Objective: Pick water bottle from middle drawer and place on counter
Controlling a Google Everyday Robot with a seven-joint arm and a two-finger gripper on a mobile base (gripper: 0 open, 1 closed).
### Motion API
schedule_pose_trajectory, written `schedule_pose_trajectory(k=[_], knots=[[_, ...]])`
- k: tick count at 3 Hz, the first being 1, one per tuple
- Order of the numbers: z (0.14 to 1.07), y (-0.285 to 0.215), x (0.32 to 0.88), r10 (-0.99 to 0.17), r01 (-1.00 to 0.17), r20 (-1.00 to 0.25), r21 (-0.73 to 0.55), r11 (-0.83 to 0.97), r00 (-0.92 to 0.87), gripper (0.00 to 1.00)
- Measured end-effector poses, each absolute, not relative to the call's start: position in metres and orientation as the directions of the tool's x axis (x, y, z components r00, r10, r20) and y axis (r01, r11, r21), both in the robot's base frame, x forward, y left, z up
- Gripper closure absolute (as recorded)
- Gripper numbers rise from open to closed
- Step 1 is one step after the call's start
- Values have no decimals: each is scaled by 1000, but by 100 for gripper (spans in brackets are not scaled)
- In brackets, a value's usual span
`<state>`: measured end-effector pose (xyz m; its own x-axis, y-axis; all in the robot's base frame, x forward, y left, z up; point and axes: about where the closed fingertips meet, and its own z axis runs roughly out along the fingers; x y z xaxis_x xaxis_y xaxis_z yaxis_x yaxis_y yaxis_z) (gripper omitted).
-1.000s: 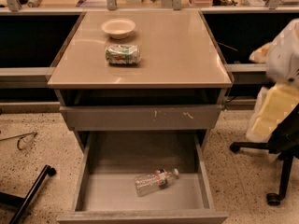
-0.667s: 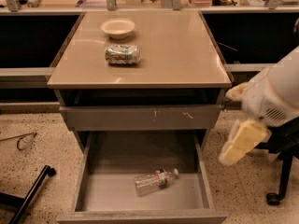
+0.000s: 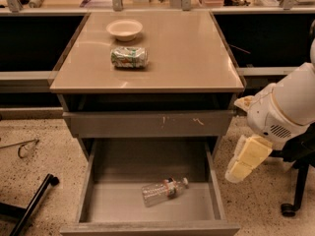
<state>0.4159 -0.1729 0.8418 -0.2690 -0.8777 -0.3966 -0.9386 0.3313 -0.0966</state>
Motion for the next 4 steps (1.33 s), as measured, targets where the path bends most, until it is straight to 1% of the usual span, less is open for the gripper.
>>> schedule_pose_trajectory(k=[1,2,3,4], knots=[[800,-150,419,-876,-950,-411,-66,305,-253,0],[730,-127,427,-840,-951,-470,-2,309,-271,0],[670,-116,439,-779,-949,-552,79,306,-297,0],[662,-111,438,-779,-951,-553,89,297,-295,0]])
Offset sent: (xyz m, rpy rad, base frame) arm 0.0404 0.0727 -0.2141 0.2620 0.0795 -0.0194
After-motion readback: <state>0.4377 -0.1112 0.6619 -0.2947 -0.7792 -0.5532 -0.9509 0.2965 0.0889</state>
